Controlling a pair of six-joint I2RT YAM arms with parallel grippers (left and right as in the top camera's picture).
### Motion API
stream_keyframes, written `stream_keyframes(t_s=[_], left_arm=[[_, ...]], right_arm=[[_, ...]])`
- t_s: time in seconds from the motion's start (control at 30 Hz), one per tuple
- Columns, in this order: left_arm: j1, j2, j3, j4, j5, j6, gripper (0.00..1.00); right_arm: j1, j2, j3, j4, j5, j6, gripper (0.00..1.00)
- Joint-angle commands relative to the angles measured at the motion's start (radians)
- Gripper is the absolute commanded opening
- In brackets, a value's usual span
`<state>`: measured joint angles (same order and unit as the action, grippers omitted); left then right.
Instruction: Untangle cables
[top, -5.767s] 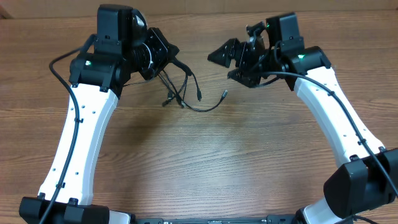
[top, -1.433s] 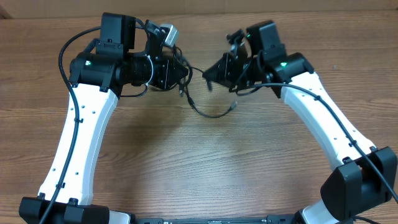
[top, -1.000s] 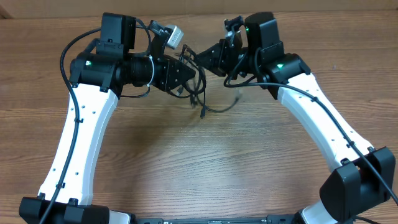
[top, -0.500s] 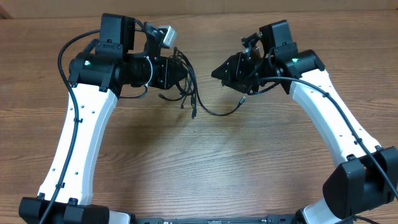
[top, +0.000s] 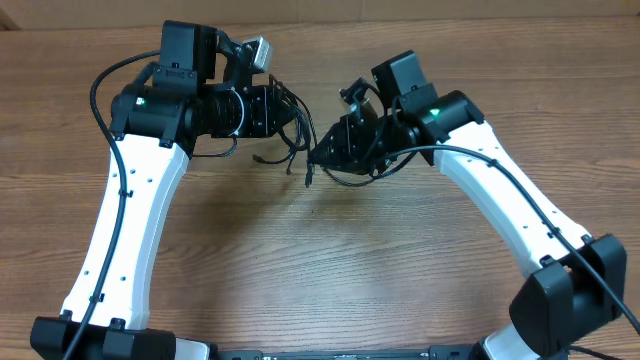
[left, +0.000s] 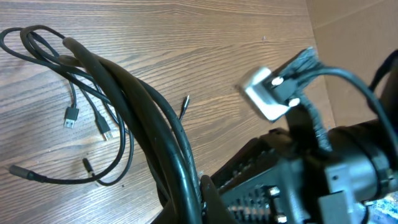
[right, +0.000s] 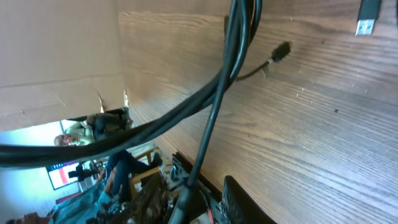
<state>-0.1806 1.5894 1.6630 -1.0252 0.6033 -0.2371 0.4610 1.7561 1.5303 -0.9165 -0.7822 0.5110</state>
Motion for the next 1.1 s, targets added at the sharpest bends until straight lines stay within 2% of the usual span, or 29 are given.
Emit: stream_keyframes(t_s=[0.0, 0.13, 0.3, 0.43, 0.63, 0.8, 1.07], left_arm=[[0.010, -0.008, 0.019, 0.004, -0.009, -0.015, 0.04], [0.010, -0.008, 0.019, 0.004, -0.010, -0.014, 0.04], [0.010, -0.008, 0.019, 0.004, -0.032, -0.019, 0.04], [0.010, -0.008, 0.019, 0.003, -0.066, -0.058, 0.04], [0.010, -0.008, 0.019, -0.003, -0.077, -0.056, 0.04], [0.007, -0.008, 0.019, -0.008, 0.086, 0.062, 0.04], [-0.037, -0.008, 0.019, -0.047, 0.105, 0.064, 0.04]], right_arm=[[0.034, 0.049, -0.003, 0.008, -0.013, -0.015, 0.26], [0.055, 0.064, -0.005, 0.025, -0.013, -0.015, 0.22], [0.055, 0.064, -0.005, 0.027, -0.013, -0.003, 0.04], [0.035, 0.064, -0.005, 0.030, -0.013, 0.019, 0.04], [-0.037, 0.064, -0.005, 0.066, -0.017, 0.047, 0.04], [-0.084, 0.064, -0.005, 0.210, -0.052, 0.117, 0.04], [-0.089, 0.064, -0.005, 0.357, -0.051, 0.229, 0.04]])
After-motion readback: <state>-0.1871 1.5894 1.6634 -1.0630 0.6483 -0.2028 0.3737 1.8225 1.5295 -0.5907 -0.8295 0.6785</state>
